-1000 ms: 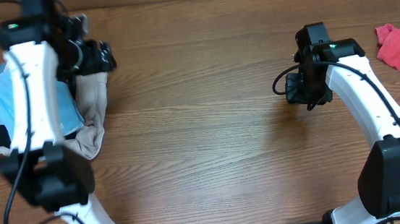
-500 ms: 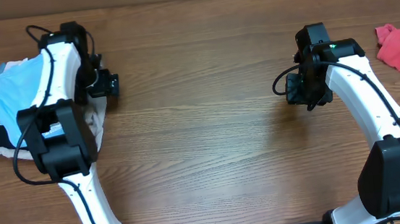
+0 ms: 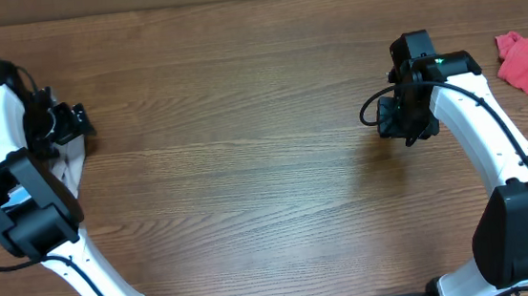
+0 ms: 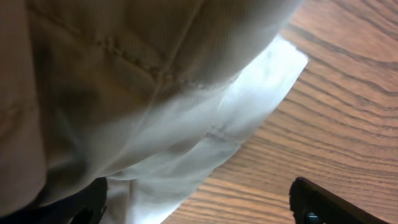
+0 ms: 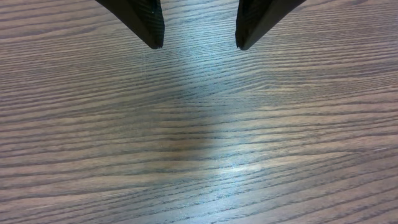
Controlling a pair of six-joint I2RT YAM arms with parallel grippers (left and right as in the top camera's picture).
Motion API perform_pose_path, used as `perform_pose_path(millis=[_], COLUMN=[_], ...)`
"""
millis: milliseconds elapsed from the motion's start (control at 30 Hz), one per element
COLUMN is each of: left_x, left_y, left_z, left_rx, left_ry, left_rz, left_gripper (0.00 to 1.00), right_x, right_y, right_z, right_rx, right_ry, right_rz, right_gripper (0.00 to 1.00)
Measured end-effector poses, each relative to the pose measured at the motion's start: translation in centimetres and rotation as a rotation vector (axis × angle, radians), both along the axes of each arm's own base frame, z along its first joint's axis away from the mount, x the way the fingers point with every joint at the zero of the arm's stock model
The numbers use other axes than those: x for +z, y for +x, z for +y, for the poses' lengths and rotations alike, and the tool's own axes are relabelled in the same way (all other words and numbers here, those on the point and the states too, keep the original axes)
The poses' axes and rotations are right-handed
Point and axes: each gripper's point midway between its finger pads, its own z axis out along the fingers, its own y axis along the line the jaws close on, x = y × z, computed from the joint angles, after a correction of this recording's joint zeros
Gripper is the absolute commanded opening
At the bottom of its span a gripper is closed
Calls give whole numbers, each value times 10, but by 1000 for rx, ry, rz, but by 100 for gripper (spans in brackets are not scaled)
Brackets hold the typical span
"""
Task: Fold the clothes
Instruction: 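Release the shirt and press it onto the stack with the left gripper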
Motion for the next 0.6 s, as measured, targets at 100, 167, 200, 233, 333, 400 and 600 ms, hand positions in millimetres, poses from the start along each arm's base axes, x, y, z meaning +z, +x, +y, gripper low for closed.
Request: perform_pose_path(millis=[100, 167, 200, 233, 333, 400, 600], left_x=[1, 1, 2, 3, 15, 33, 123], left_y=[-1, 3, 4, 6, 17, 24, 40], left_z=[-2, -10, -13, -17, -38, -57, -131], left_rx=[8, -5, -12, -21, -79, -133, -316], left_ry=[-28, -41, -43, -45, -38, -24, 39], left_rz=[-5, -12, -14, -17, -50, -86, -281], left_gripper=[100, 100, 100, 100, 100, 100, 100], right_x=[0, 0, 0, 0, 1, 1, 8], right_y=[1, 3, 4, 5, 8, 12, 44], right_z=[0, 0, 0, 0, 1, 1, 14], right_rx=[0, 0, 0, 0, -6, 2, 16], right_ry=[1, 1, 2, 2, 5, 6, 69], right_rz=[-3, -14, -18, -19, -34, -50, -179], right_gripper=[41, 41, 42, 41, 59, 69, 100])
